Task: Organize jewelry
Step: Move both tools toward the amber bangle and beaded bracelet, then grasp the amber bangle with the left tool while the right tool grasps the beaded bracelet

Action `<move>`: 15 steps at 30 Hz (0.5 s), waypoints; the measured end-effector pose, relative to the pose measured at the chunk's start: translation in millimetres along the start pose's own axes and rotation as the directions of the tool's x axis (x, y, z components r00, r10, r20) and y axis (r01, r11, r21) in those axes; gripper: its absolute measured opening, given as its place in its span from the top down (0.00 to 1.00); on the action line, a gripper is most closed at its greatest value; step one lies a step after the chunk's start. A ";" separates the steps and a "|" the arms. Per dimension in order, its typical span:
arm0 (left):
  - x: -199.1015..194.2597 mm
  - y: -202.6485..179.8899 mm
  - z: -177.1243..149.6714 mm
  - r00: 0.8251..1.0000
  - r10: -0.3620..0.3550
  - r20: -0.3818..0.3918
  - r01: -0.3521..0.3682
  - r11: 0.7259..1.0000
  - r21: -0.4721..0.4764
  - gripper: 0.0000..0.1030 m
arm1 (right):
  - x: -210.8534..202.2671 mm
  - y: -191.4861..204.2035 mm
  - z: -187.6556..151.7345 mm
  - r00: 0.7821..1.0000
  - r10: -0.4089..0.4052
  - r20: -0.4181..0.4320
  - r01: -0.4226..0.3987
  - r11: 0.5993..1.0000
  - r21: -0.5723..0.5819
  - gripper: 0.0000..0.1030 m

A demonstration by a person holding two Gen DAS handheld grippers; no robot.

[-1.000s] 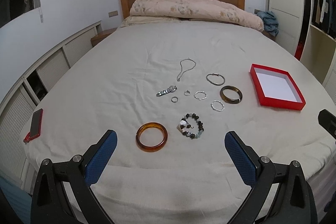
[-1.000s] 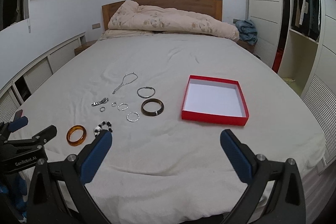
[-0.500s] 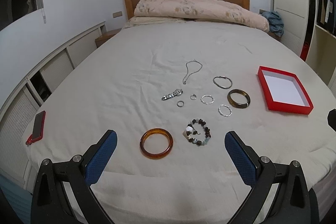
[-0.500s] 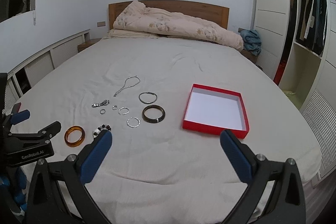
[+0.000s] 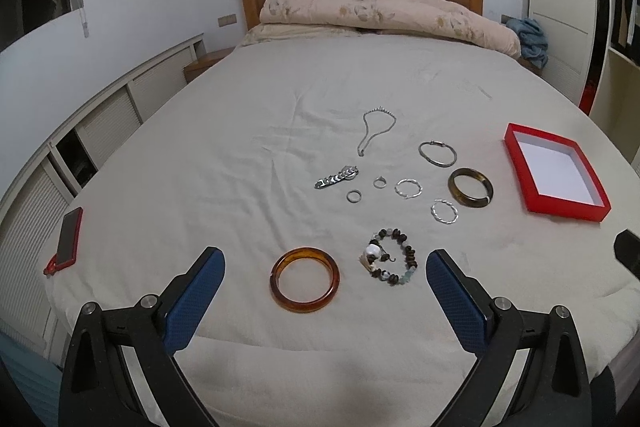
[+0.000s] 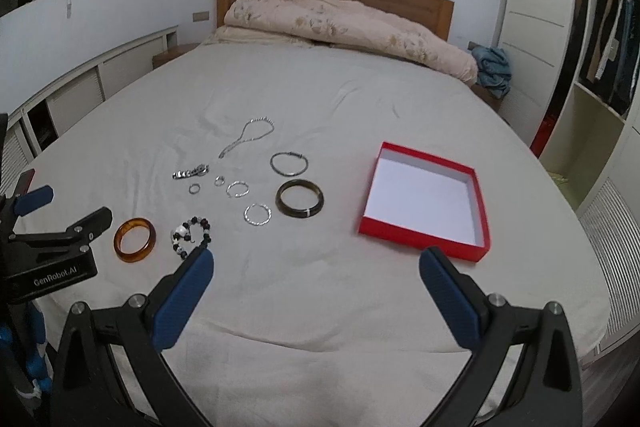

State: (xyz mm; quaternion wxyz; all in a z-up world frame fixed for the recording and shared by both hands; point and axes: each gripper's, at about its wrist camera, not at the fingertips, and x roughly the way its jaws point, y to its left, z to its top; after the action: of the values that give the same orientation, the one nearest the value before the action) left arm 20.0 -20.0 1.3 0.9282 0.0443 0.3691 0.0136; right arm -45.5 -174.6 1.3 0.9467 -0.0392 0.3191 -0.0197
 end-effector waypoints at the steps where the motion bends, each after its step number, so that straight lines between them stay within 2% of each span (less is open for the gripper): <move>1: 2.7 1.7 0.2 1.000 0.001 -0.001 -0.001 1.000 0.002 0.04 | 5.1 1.0 0.3 1.000 0.007 -0.011 -0.007 1.000 -0.001 0.00; 7: 24.3 8.7 1.6 0.999 0.010 -0.037 -0.009 1.000 0.011 0.04 | 30.0 9.3 -2.3 0.997 0.051 -0.055 -0.052 0.999 -0.014 0.00; 12: 45.8 21.4 -1.5 0.997 0.037 -0.071 -0.036 0.999 0.013 0.04 | 51.4 16.6 -8.3 0.986 0.146 -0.079 -0.148 0.989 -0.021 0.00; 15: 62.5 35.9 -7.0 0.993 0.043 -0.111 -0.045 0.999 -0.018 0.04 | 67.4 25.4 -15.6 0.974 0.201 -0.107 -0.206 0.978 -0.030 0.00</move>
State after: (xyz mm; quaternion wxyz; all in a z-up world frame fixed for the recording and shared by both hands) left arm 60.9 19.9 -43.2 0.9062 0.0423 0.4188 0.0403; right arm -1.0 -154.5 -53.8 0.9249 -0.0247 0.3705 0.0819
